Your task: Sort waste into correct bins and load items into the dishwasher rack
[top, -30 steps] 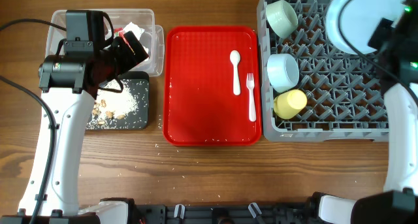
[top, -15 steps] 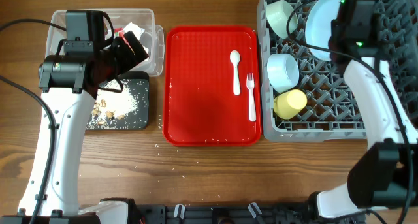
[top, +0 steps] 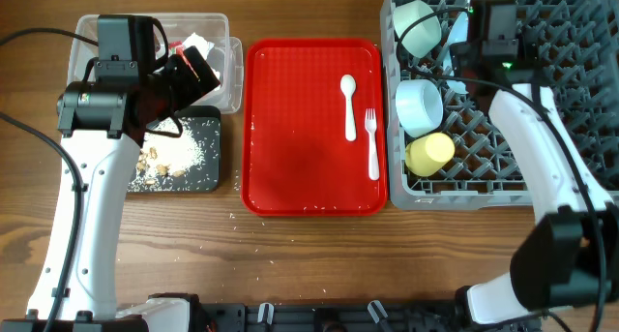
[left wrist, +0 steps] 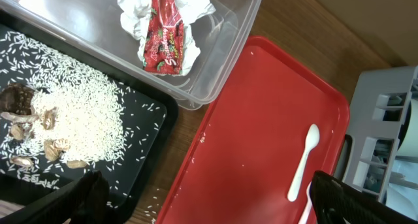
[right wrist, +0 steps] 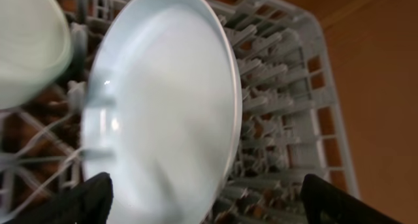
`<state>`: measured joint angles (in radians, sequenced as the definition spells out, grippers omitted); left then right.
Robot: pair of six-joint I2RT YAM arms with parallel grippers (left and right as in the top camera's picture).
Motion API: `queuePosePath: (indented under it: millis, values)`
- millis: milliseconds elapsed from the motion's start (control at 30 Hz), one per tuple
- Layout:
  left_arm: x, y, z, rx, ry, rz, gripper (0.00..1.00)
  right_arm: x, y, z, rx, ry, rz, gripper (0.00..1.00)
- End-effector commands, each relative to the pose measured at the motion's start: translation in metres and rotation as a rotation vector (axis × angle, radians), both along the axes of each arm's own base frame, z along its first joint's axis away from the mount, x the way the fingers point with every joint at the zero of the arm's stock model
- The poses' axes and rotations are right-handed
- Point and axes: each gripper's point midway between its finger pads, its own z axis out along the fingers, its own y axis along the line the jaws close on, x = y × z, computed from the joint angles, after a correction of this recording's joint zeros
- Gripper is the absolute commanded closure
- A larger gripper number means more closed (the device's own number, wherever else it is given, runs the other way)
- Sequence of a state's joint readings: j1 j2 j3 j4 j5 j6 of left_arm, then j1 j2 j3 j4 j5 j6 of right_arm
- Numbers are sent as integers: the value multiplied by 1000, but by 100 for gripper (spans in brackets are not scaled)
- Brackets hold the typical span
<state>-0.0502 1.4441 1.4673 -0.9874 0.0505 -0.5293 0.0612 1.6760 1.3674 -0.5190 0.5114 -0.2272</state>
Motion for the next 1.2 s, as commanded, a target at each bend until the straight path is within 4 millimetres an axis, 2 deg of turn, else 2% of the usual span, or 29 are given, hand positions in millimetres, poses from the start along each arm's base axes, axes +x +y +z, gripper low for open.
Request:
queuePosePath:
  millis: [0, 33, 67, 100, 133, 167, 233, 333, 400, 467, 567, 600, 667, 833, 900, 1033, 1100, 1167]
  values:
    - [2, 1, -2, 0, 5, 3, 0, -10, 52, 49, 309, -140, 165, 0]
    - [2, 1, -2, 0, 5, 3, 0, -14, 74, 59, 428, -162, 230, 0]
    - [2, 1, -2, 0, 5, 3, 0, -24, 105, 74, 654, -188, 273, 0]
    - [2, 1, -2, 0, 5, 3, 0, -28, 124, 81, 795, -188, 296, 0]
    - [2, 1, -2, 0, 5, 3, 0, -34, 162, 90, 1043, -147, 375, 0]
    - [2, 1, -2, 0, 5, 3, 0, -28, 179, 81, 1119, -124, 361, 0]
    - [2, 1, -2, 0, 5, 3, 0, -16, 199, 57, 1105, -101, 288, 0]
    - [2, 1, -2, 0, 5, 3, 0, -8, 244, 14, 1039, -44, 196, 0]
    - [2, 1, -2, 0, 5, 4, 0, -3, 262, -13, 958, -8, 127, 1]
    - [2, 1, -2, 0, 5, 3, 0, 3, 270, -43, 880, 47, 54, 1]
    - [2, 1, -2, 0, 5, 3, 0, 13, 271, -89, 827, 126, -32, 1]
    - [2, 1, -2, 0, 5, 3, 0, 16, 269, -107, 811, 155, -53, 0]
    - [2, 1, -2, 0, 5, 4, 0, 19, 260, -129, 791, 182, -90, 0]
    - [2, 1, -2, 0, 5, 3, 0, 23, 255, -165, 762, 228, -92, 0]
    - [2, 1, -2, 0, 5, 3, 0, 22, 255, -179, 753, 245, -100, 6]
    - [2, 1, -2, 0, 5, 3, 0, 26, 257, -193, 752, 245, -99, 33]
    - [2, 1, -2, 0, 5, 3, 0, 27, 257, -197, 753, 243, -99, 36]
    - [2, 1, -2, 0, 5, 3, 0, 28, 257, -201, 752, 246, -100, 44]
